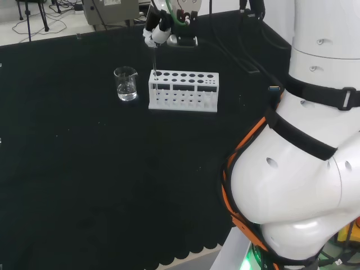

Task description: Put the glass rod back on the white test tube rack.

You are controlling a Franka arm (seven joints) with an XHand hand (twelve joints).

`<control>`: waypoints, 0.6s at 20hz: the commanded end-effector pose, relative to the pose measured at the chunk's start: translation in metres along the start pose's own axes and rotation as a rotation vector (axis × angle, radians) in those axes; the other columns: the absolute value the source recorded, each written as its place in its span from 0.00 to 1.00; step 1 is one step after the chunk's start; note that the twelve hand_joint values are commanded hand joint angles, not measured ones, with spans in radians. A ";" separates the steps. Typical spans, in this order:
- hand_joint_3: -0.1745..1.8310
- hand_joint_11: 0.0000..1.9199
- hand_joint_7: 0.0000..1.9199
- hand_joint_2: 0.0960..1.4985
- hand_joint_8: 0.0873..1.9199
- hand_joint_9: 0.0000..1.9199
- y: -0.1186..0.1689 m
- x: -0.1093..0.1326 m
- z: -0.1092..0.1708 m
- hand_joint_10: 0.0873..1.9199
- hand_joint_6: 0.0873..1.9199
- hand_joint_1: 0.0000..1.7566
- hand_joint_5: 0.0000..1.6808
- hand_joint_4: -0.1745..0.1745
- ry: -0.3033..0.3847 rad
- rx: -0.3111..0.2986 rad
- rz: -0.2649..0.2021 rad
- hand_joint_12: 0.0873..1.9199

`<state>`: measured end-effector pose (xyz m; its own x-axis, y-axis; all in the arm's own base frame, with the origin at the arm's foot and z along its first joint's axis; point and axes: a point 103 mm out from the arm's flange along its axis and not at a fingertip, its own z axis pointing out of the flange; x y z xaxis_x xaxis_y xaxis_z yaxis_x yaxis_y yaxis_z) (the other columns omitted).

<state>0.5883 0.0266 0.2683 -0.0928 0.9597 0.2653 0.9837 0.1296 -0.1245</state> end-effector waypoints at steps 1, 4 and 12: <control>0.35 0.73 0.65 0.47 0.48 0.93 0.003 0.003 0.003 0.35 0.15 0.75 0.74 0.00 -0.006 0.015 0.002 0.53; 0.35 0.73 0.65 0.47 0.48 0.93 0.006 0.004 0.003 0.35 0.15 0.75 0.74 0.00 -0.008 0.020 0.007 0.53; 0.35 0.73 0.65 0.47 0.48 0.93 0.008 -0.005 0.007 0.35 0.15 0.75 0.74 0.00 0.009 0.022 0.020 0.53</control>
<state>0.5946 0.0290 0.2635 -0.0811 0.9610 0.2645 0.9822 0.1222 -0.1429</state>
